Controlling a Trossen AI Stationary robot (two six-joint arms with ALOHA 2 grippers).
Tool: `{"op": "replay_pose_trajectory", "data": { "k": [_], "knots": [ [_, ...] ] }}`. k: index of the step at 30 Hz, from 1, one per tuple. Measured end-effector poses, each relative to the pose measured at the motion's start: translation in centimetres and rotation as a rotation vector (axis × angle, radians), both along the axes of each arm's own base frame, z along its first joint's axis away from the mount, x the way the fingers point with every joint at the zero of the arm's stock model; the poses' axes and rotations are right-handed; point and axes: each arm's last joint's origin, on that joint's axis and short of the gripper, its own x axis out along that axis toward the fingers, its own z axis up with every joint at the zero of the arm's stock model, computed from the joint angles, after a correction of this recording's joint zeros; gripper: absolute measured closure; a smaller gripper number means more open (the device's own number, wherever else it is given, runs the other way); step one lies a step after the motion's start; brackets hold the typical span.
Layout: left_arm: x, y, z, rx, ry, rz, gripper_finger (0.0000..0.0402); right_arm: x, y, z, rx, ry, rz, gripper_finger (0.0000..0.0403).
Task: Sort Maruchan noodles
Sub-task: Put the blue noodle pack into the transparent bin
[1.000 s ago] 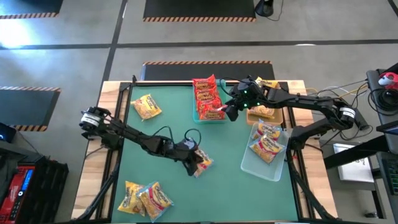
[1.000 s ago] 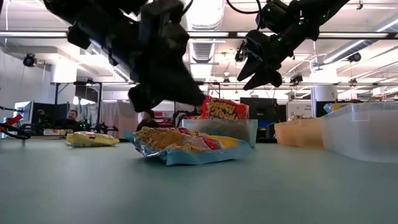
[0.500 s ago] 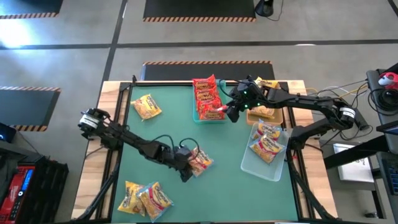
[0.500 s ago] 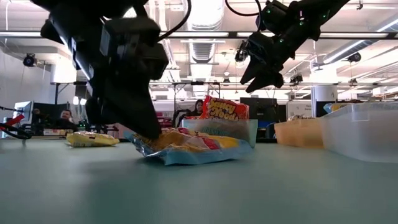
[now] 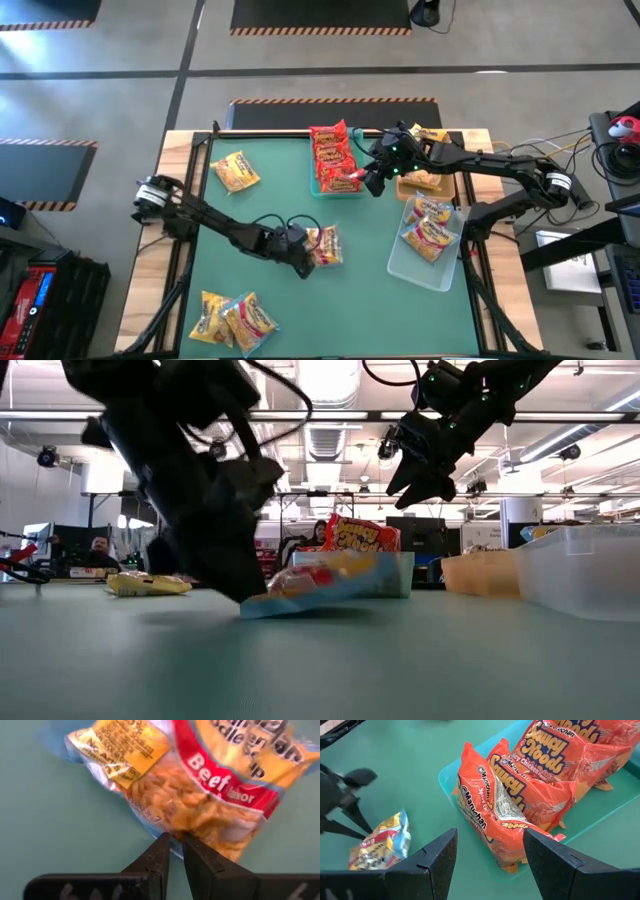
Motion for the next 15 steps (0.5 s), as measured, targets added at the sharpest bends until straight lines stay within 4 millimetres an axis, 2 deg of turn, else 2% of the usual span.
{"op": "replay_pose_trajectory", "data": {
  "k": [9,15],
  "knots": [
    [2.9,-0.7,-2.1,-0.081,-0.204,0.007,0.0365,0.0,0.0,0.0,0.0,0.0,0.0,0.0188],
    [4.9,-1.2,-2.3,-0.077,-0.231,0.006,0.0365,0.0,0.0,0.0,0.0,0.0,-0.006,0.0188]
  ]
}}
